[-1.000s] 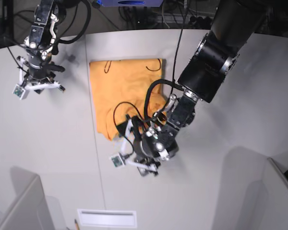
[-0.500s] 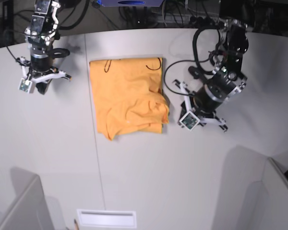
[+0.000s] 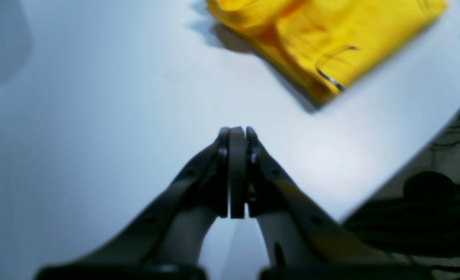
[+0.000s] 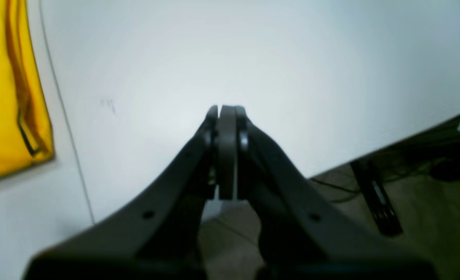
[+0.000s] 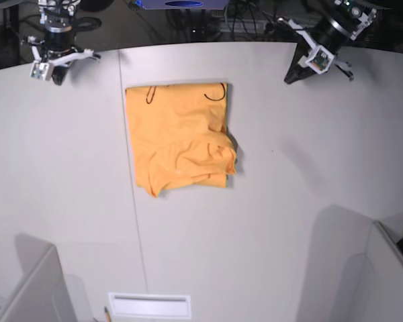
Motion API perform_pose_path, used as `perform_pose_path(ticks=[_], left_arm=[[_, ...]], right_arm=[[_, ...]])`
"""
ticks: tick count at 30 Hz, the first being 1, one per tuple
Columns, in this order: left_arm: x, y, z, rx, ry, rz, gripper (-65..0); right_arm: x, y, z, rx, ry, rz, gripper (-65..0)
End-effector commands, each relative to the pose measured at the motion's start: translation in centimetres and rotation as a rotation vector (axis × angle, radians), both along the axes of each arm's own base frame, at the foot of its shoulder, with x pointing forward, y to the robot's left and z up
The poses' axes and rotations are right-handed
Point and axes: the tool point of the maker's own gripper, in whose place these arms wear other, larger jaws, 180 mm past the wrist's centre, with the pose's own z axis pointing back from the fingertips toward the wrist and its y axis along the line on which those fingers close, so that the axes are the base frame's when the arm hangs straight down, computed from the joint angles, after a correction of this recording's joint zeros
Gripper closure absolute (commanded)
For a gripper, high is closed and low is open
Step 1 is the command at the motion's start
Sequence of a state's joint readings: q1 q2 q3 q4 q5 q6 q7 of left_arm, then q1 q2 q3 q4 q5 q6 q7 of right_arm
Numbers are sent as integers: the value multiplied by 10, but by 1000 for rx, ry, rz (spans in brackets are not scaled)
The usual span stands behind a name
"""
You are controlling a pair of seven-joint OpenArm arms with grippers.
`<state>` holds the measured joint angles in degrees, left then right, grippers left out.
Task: Fold the T-shirt properly
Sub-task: 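Release the bundle and raise both grippers, then push the bundle's side with the left gripper to square it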
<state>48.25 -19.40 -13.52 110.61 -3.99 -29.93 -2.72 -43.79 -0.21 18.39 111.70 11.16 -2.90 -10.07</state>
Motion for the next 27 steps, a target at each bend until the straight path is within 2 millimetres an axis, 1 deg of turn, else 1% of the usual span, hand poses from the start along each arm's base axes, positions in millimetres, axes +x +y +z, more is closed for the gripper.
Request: perform_pose_path(ticks=[1, 2, 3, 4, 5, 7, 8, 10, 11, 13, 14, 16, 17, 18, 20, 22, 23, 24, 26, 27], left_arm=[[-6, -1, 7, -24, -15, -1, 0], [-15, 1, 6, -30, -2, 2, 0], [-19, 3, 6, -30, 6, 9, 0], [-19, 7, 5, -26, 6, 24, 0], [-13, 12, 7, -21, -11, 39, 0], [2, 22, 3, 11, -19, 77, 0], [16, 29, 0, 55, -16, 92, 0], [51, 40, 0, 156, 12, 112, 0], [65, 47, 0, 213, 40, 130, 0], [100, 68, 4, 325, 98, 192, 0], [119, 77, 10, 366, 115, 228, 0], [150, 94, 27, 420, 137, 292, 0], [165, 95, 34, 438, 149, 298, 0], [179, 91, 39, 462, 154, 277, 0], [209, 74, 47, 507, 159, 204, 0], [232, 58, 44, 538, 182, 128, 0], [242, 51, 37, 549, 209, 96, 0], [251, 49, 29, 557, 243, 74, 0], [260, 43, 7, 555, 323, 45, 0], [263, 36, -4, 542, 364, 30, -15]], right_arm=[[4, -3, 11, -23, -39, 10, 0], [-1, -7, 11, -33, -28, 1, 0], [-5, -12, 11, -43, -22, -9, 0], [-6, -16, 11, -49, -21, -16, 0], [-6, -18, 10, -51, -18, -21, 0], [-4, -17, 10, -49, -21, -20, 0], [-1, -16, 11, -47, -30, -18, 0], [2, -15, 11, -43, -34, -17, 0], [2, -14, 10, -39, -27, -16, 0], [5, -14, 9, -31, -19, -18, 0], [5, -14, 7, -26, -6, -21, 0], [5, -13, 3, -15, 13, -25, 0], [4, -13, 2, -12, 23, -26, 0], [4, -13, 0, -9, 29, -27, 0], [5, -13, 0, -8, 29, -27, 0], [6, -13, 1, -8, 27, -27, 0], [6, -13, 1, -8, 27, -27, 0], [6, -13, 1, -8, 27, -27, 0], [5, -13, 0, -7, 29, -28, 0], [5, -14, 0, -8, 30, -29, 0]])
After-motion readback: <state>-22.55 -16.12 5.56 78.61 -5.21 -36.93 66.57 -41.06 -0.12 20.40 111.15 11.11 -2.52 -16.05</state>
